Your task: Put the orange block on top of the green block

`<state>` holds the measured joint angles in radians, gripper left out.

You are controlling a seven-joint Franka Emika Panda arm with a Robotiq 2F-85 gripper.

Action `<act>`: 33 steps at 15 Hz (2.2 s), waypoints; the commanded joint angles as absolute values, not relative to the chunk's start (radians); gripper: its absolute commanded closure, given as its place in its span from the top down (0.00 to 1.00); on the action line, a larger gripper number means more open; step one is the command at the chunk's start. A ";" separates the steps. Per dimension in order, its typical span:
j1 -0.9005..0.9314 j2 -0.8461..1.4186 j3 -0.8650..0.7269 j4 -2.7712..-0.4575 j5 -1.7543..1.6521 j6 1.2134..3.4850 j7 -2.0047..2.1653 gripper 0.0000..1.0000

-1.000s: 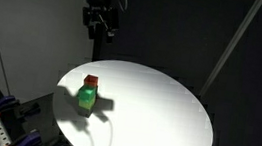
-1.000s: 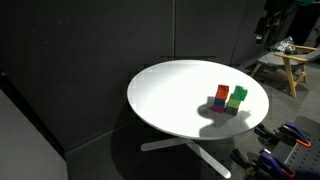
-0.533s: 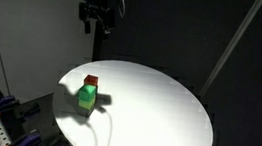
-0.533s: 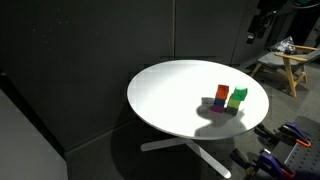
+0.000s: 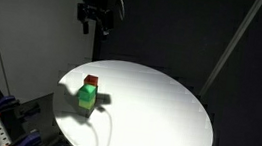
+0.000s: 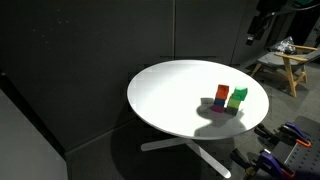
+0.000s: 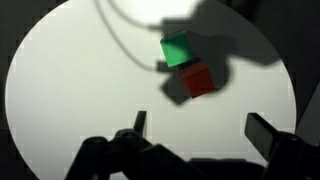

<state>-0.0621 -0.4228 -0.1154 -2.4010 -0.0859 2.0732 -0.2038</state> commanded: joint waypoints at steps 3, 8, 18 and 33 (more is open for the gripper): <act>-0.063 -0.423 -0.115 -2.399 -0.085 2.071 -0.204 1.00; -0.056 -0.427 -0.119 -2.408 -0.074 2.089 -0.221 1.00; 0.002 -0.467 -0.187 -2.525 0.041 2.261 -0.457 1.00; 0.033 -0.372 -0.169 -2.531 0.057 2.303 -0.517 1.00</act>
<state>0.0242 -0.4019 -0.1796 -2.5451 0.0639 2.2694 -0.5083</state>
